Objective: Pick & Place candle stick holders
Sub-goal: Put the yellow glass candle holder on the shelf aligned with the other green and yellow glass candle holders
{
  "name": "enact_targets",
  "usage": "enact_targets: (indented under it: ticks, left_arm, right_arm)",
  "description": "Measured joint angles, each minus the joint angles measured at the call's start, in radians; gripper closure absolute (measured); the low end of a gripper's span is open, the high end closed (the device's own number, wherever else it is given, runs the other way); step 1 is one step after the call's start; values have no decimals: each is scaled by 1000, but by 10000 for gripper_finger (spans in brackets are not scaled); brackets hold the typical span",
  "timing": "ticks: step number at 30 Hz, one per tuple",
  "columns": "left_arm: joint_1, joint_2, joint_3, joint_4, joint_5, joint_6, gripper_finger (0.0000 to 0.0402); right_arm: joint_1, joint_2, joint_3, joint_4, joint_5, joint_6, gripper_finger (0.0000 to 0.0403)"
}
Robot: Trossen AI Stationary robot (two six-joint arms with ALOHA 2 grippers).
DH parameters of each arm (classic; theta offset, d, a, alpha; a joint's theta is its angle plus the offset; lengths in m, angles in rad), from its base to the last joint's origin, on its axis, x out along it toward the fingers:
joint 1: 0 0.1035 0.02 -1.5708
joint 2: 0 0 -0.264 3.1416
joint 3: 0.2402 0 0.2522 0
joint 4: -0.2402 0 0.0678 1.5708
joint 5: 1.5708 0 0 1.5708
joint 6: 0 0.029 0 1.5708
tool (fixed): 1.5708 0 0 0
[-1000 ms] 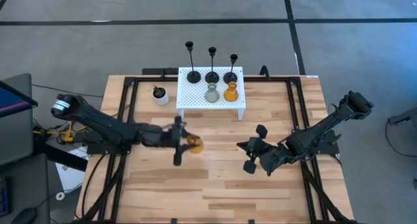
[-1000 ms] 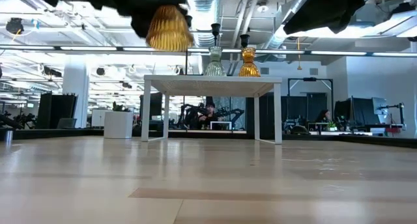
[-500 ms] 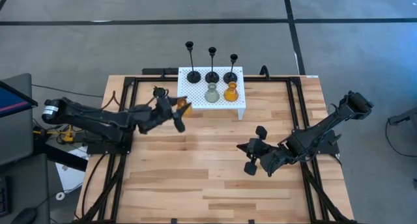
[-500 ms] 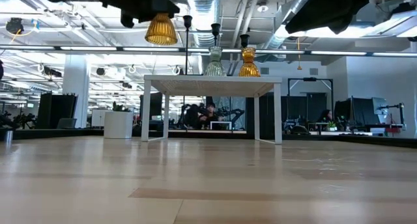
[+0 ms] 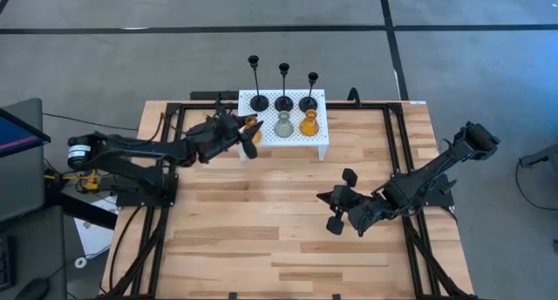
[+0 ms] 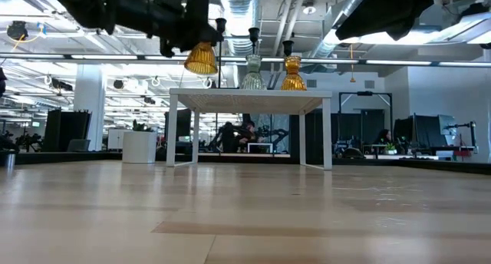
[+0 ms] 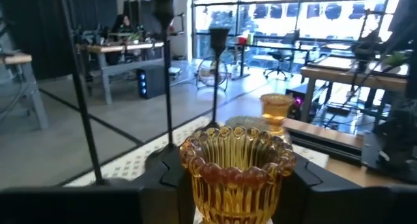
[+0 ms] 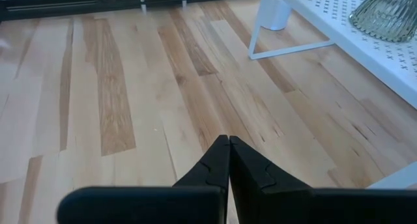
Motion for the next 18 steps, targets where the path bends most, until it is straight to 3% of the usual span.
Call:
enact_targets:
  ticks: [5,13,18]
  left_arm:
    - [49,83,15,19,3,-39,245]
    - [85,209,96,27,54,-40,271]
    - [84,223,102,26,46,-29,238]
  right_arm:
    - [0,0,0,0,-3,0,403]
    - [0,0,0,-1,-7,0,403]
    - [0,0,0,-5,-20,-1,403]
